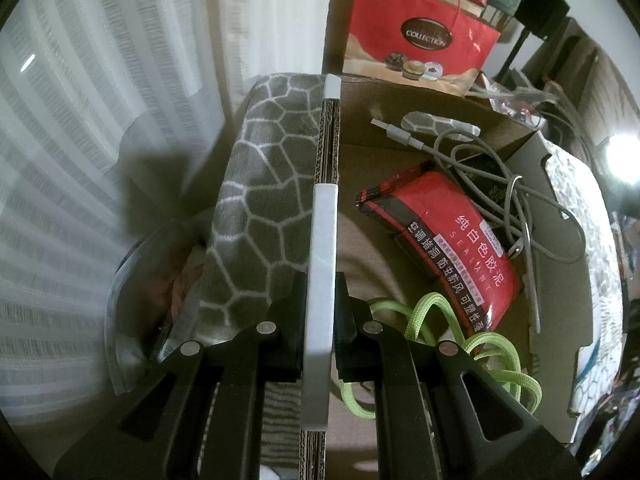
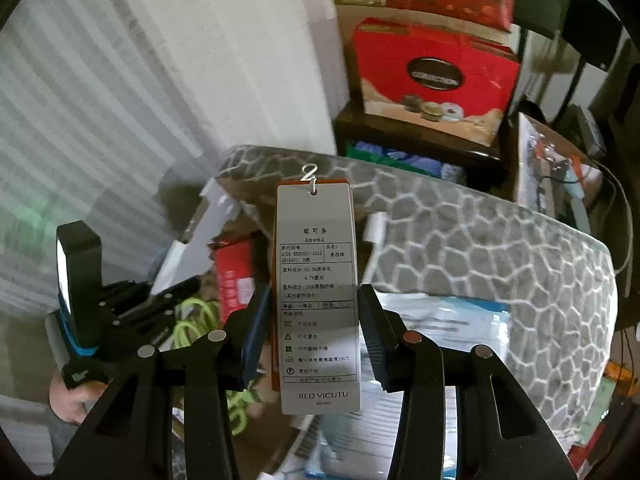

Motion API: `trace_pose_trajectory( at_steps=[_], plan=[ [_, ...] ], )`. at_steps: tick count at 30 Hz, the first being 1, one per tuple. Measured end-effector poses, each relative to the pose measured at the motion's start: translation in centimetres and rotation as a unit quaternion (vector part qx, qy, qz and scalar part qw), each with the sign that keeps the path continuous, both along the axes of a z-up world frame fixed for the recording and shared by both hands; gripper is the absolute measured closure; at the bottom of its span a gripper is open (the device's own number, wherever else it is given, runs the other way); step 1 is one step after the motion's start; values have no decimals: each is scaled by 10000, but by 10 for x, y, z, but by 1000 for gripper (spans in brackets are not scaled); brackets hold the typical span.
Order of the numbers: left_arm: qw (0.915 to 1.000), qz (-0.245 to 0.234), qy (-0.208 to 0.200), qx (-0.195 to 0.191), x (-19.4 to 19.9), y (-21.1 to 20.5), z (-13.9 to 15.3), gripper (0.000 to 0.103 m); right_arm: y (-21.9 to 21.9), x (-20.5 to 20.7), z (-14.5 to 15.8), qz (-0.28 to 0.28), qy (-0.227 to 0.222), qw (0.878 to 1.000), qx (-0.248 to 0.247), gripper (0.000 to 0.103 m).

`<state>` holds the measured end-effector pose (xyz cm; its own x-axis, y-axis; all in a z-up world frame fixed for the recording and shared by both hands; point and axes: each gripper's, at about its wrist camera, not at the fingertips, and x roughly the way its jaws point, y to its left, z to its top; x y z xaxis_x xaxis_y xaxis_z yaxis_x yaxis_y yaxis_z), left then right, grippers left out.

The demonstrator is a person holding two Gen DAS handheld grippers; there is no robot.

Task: Organize objects
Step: 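Carry the tag into the box and open the right gripper, then grasp the clear mask bag by its blue edge with the right gripper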

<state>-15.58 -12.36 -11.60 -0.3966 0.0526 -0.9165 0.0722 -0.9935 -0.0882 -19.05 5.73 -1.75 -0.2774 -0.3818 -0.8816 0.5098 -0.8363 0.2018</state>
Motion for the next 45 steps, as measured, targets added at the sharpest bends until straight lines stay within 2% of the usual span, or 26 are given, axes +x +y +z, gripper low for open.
trace_pose_trajectory(
  at_steps=[7,13,20,23,26,33,45],
  plan=[
    [10000,18,-1,59,1,0,0,93,-41,6,-15,249,-87,9996,132,58],
    [10000,26,-4,85,1,0,1,93,-59,5,-29,329,-83,9990,305,58],
    [10000,27,-4,91,1,0,1,93,-62,-1,-40,293,-148,9989,336,57],
    [10000,24,-6,81,1,0,1,93,-58,-3,-34,207,-93,9995,230,53],
    [10000,22,-8,80,1,1,1,93,-46,-4,-22,152,-80,9998,61,52],
    [10000,21,-10,69,1,1,2,93,-6,-8,0,-40,153,9998,124,51],
    [10000,13,-11,45,2,2,2,93,78,-16,-9,-625,172,9971,406,51]
  ],
)
